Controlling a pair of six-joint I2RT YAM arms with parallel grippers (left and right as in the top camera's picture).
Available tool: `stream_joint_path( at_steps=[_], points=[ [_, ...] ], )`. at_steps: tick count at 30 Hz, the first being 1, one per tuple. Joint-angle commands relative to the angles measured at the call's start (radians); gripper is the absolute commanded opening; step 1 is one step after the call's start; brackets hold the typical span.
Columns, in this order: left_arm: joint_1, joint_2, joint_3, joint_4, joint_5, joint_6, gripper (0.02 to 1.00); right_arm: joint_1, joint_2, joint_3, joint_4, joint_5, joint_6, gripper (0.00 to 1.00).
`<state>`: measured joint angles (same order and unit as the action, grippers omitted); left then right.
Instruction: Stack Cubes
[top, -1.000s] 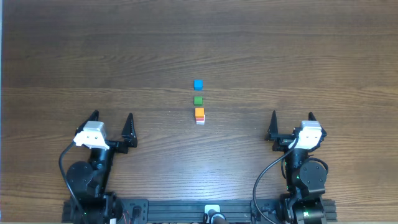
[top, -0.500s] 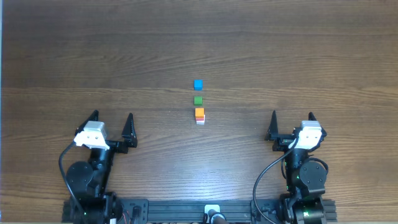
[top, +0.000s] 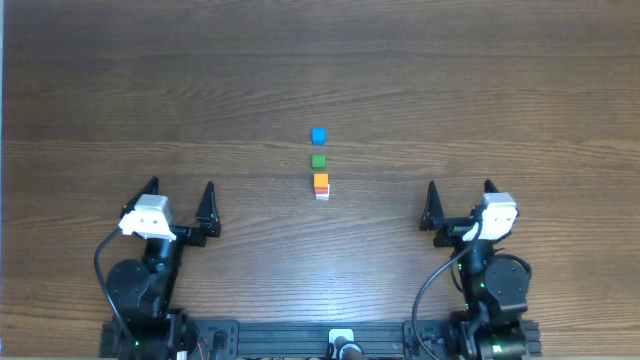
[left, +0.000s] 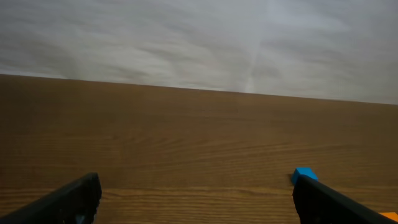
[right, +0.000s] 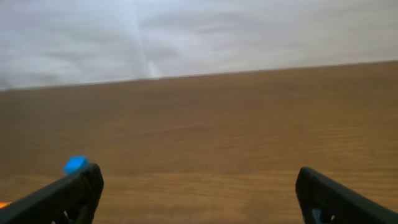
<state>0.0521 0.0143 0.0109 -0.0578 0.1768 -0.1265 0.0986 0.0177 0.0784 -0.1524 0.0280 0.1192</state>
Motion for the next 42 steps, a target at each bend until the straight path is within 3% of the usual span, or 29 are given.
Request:
stream_joint_path(
  at_steps=[1,4,9,12,19,25,28,37,42],
  points=[
    [0.005,-0.010,-0.005,-0.002,0.013,0.018,1.000,-0.005,0.047,0.238,-0.081,-0.031,-0.032,0.993],
    [0.005,-0.010,-0.005,-0.002,0.013,0.018,0.998,-0.005,0.152,0.400,-0.130,-0.049,-0.032,0.993],
    [0.005,-0.011,-0.005,-0.002,0.013,0.018,0.998,-0.005,0.433,0.710,-0.246,-0.199,-0.031,0.993],
    [0.005,-0.010,-0.005,-0.002,0.013,0.018,0.998,-0.004,0.631,0.909,-0.392,-0.248,-0.031,0.991],
    [0.005,-0.010,-0.005,-0.002,0.013,0.018,1.000,0.129,1.087,1.284,-0.698,-0.224,-0.045,0.993],
    [0.005,-0.010,-0.005,-0.002,0.013,0.018,1.000,0.336,1.404,1.433,-0.728,-0.082,0.038,0.993],
    [0.005,-0.010,-0.005,-0.002,0.013,0.018,1.000,0.410,1.532,1.462,-0.719,-0.064,0.045,0.993],
    [0.005,-0.010,-0.005,-0.002,0.013,0.018,1.000,0.453,1.762,1.468,-0.719,-0.065,0.251,0.993],
    [0.005,-0.010,-0.005,-0.002,0.013,0.018,1.000,0.471,1.843,1.468,-0.724,-0.064,0.304,0.991]
  ],
)
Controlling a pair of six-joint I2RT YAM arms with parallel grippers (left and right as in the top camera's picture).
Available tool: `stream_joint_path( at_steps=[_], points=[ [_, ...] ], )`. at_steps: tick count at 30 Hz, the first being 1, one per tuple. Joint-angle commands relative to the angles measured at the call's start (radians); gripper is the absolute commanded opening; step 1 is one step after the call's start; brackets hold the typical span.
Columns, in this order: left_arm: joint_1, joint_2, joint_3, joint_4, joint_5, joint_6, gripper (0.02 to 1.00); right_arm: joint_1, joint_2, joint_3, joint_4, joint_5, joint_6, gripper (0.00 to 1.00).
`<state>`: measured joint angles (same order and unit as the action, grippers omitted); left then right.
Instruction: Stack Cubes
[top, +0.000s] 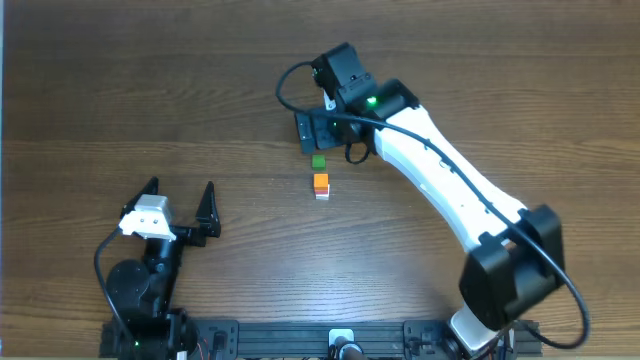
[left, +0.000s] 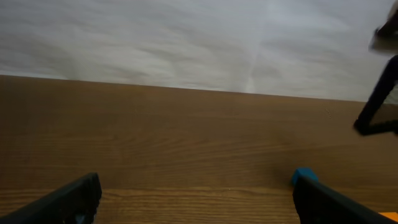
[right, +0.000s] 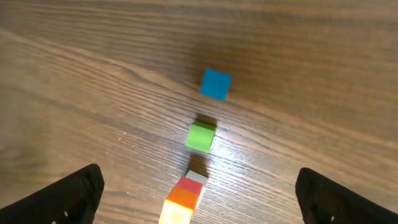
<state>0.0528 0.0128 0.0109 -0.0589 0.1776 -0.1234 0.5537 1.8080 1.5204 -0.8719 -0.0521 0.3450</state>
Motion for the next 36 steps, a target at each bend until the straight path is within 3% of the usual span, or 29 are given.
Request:
stream_joint_path(
  at_steps=[1,25,36],
  points=[
    [0.005,-0.009,-0.005,-0.001,0.012,0.015,1.000,0.018,0.064,0.026,-0.004,0.016,0.078,0.991],
    [0.005,-0.009,-0.005,-0.001,0.012,0.015,1.000,0.037,0.280,0.026,0.018,-0.005,0.046,0.991],
    [0.005,-0.009,-0.005,-0.001,0.012,0.015,1.000,0.100,0.296,0.140,-0.087,0.135,0.065,0.993]
  ],
)
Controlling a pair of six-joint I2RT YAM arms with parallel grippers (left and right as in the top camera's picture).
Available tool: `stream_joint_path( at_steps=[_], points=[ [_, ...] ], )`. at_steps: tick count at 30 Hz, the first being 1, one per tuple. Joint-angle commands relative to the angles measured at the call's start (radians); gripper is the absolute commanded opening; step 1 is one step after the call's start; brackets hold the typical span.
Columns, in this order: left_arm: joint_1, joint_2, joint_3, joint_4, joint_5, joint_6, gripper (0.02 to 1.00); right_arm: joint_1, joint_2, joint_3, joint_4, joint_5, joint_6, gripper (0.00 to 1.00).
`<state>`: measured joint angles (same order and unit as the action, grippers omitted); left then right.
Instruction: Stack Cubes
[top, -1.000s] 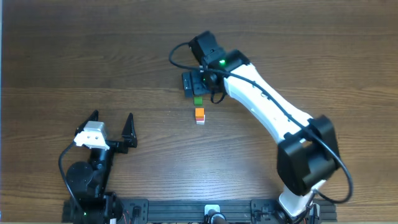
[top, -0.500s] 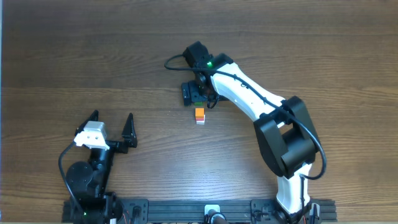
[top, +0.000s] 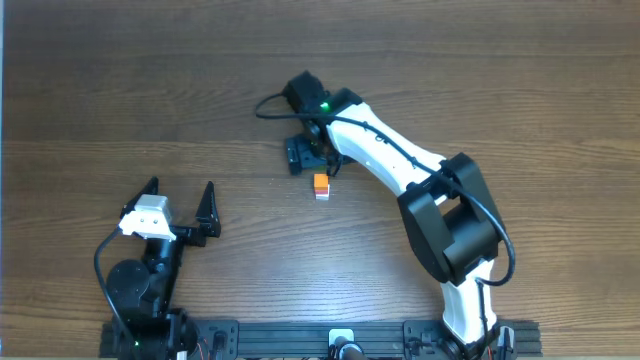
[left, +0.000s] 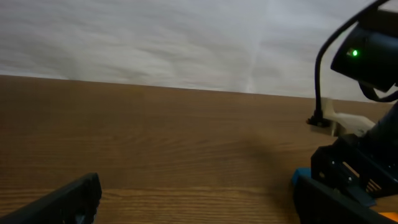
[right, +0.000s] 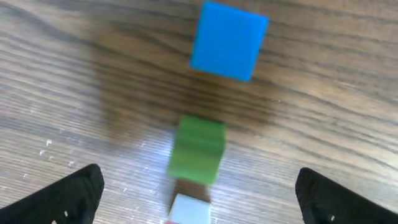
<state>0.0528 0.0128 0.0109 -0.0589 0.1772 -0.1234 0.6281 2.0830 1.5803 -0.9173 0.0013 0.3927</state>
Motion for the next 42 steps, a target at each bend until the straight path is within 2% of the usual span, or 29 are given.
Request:
stream_joint_path(
  at_steps=[1,25,37,42],
  points=[
    [0.005,-0.009,-0.005,-0.001,0.013,0.015,1.000,0.029,0.030,0.099,-0.061,0.097,0.024,0.991],
    [0.005,-0.009,-0.005,-0.001,0.013,0.015,1.000,0.003,0.117,0.153,-0.105,0.093,0.177,0.987],
    [0.005,-0.009,-0.005,-0.001,0.013,0.015,0.998,-0.019,0.161,0.140,-0.108,0.032,0.179,0.980],
    [0.005,-0.009,-0.005,-0.001,0.013,0.015,0.998,-0.021,0.175,0.140,-0.107,0.028,0.179,0.919]
  ],
)
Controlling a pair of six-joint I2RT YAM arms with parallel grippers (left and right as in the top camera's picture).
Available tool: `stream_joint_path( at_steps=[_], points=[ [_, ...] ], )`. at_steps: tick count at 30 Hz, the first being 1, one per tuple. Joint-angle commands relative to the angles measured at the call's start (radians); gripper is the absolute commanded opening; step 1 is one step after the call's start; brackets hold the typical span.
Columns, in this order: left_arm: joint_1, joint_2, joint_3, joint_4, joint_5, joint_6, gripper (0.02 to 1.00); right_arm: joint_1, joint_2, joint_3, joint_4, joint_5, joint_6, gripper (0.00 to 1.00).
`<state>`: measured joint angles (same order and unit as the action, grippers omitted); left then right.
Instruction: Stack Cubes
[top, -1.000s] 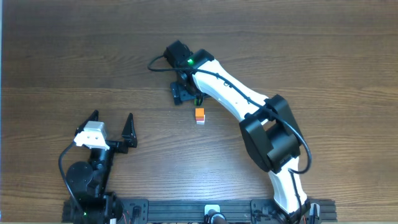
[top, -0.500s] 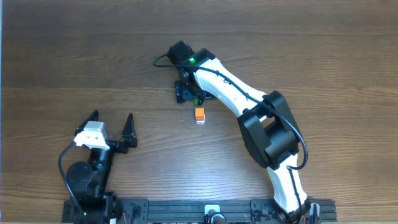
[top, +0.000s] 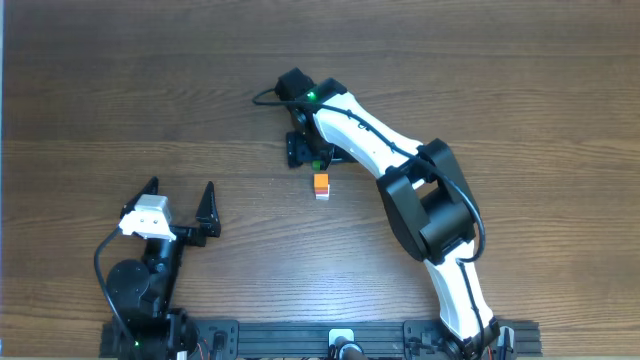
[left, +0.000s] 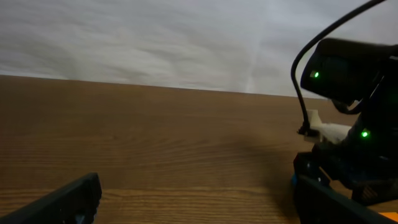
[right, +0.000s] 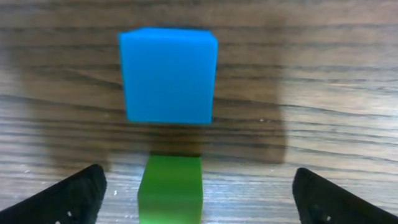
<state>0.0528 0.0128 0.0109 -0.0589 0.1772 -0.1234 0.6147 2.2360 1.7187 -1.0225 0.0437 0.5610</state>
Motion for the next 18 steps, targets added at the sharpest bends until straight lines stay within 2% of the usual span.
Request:
stream_joint_path(
  at_steps=[1,11,18],
  points=[
    [0.005,-0.009,-0.005,-0.001,0.013,0.015,1.000,-0.008,0.023,0.001,0.000,-0.018,0.011,0.899],
    [0.005,-0.009,-0.005,-0.001,0.013,0.015,1.000,-0.012,0.023,0.001,0.001,-0.024,0.010,0.636],
    [0.005,-0.009,-0.005,-0.001,0.013,0.015,1.000,-0.012,0.023,0.001,0.000,-0.025,0.010,0.592]
  ],
)
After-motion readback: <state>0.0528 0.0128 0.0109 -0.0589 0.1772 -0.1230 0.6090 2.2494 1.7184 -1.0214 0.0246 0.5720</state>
